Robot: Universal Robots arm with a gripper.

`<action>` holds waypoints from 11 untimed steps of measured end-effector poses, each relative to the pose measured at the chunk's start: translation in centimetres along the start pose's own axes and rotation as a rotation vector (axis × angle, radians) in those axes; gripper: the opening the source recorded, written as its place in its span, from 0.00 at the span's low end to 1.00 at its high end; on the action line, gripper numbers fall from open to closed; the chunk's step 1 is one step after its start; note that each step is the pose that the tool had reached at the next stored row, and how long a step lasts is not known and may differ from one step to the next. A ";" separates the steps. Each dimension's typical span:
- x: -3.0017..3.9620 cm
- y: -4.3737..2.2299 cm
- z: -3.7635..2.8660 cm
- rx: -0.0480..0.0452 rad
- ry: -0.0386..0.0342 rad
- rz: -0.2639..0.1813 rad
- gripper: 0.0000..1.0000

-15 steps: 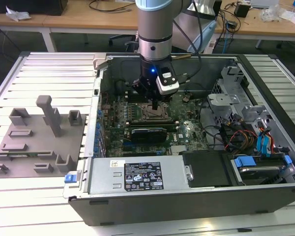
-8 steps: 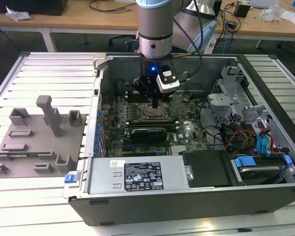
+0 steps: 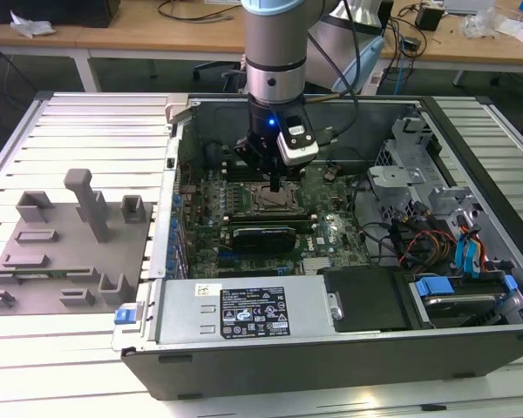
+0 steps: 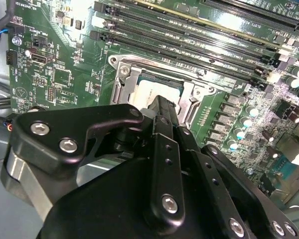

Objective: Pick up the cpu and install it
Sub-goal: 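Install the second cpu locking lever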

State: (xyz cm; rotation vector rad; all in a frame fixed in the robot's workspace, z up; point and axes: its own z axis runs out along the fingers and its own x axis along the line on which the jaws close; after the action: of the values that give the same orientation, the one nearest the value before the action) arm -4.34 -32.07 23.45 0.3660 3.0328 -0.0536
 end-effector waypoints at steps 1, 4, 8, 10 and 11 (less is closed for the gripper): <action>-0.02 -0.09 0.01 0.0000 0.0000 0.000 0.11; -0.16 -0.66 0.04 -0.0001 0.0000 0.000 0.11; -0.46 -1.90 0.10 -0.0002 -0.0001 0.000 0.11; -0.56 -2.32 0.11 -0.0001 0.0000 0.000 0.11; -0.61 -2.53 0.12 -0.0001 0.0000 0.000 0.11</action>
State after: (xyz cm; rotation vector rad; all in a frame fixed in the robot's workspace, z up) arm -4.35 -34.67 23.44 0.3662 3.0328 -0.0534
